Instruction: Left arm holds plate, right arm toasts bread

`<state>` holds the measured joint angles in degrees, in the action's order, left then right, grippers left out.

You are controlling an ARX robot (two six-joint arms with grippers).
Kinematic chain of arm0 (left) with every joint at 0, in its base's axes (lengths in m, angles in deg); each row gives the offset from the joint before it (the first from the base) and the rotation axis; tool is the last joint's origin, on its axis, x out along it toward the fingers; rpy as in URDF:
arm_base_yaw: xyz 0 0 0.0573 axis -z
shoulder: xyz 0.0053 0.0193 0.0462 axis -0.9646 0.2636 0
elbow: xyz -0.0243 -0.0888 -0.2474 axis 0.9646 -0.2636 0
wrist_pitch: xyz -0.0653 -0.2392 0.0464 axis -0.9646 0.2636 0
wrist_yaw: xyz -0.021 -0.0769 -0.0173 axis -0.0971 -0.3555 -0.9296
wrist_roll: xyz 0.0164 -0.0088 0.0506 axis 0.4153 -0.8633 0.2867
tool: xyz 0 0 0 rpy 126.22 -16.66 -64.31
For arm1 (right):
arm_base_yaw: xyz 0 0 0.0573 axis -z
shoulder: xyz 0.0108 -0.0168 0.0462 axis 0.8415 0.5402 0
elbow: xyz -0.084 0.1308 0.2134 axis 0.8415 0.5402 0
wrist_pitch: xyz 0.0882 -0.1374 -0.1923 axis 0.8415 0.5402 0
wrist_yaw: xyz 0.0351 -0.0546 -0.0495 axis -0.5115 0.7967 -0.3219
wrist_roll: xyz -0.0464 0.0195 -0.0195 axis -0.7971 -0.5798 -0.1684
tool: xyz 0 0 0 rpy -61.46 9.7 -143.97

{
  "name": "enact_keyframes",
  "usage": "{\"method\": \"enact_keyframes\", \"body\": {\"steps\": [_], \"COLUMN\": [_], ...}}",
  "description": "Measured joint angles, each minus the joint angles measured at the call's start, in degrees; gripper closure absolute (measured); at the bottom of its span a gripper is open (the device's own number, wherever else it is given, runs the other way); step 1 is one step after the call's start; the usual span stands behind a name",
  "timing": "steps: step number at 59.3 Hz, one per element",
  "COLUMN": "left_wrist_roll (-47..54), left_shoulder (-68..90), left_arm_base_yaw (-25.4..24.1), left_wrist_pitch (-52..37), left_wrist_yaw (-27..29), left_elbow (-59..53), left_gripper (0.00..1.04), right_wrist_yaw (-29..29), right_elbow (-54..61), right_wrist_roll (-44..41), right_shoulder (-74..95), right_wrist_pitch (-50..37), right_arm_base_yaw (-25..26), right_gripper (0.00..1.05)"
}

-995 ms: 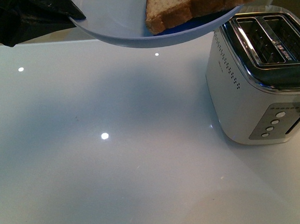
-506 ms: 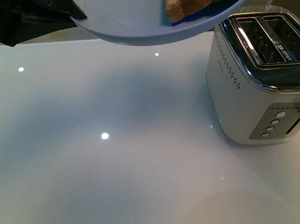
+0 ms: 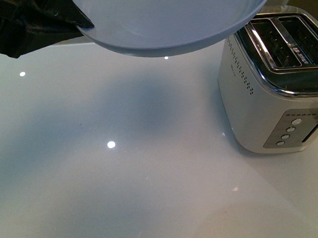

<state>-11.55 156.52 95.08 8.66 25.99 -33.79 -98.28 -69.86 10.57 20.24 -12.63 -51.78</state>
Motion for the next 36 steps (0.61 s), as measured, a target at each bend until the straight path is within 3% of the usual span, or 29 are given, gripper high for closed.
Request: {"method": "enact_keyframes", "body": {"steps": [15,36], "left_wrist_roll": [0.0,0.02], "left_shoulder": [0.0,0.0], "left_arm_base_yaw": [0.0,-0.02], "left_wrist_pitch": [0.0,0.0], "left_wrist_yaw": [0.46,0.5], "left_elbow": [-0.04,-0.5], "left_gripper": [1.02,1.02], "right_wrist_yaw": [4.81,8.9], "right_elbow": [-10.05,-10.25], "right_wrist_roll": [-22.67,-30.32], "right_shoulder": [7.63,9.9], "right_wrist_pitch": [15.23,24.06], "right_arm_base_yaw": [-3.74,-7.67], "right_gripper": [1.02,1.02]}}
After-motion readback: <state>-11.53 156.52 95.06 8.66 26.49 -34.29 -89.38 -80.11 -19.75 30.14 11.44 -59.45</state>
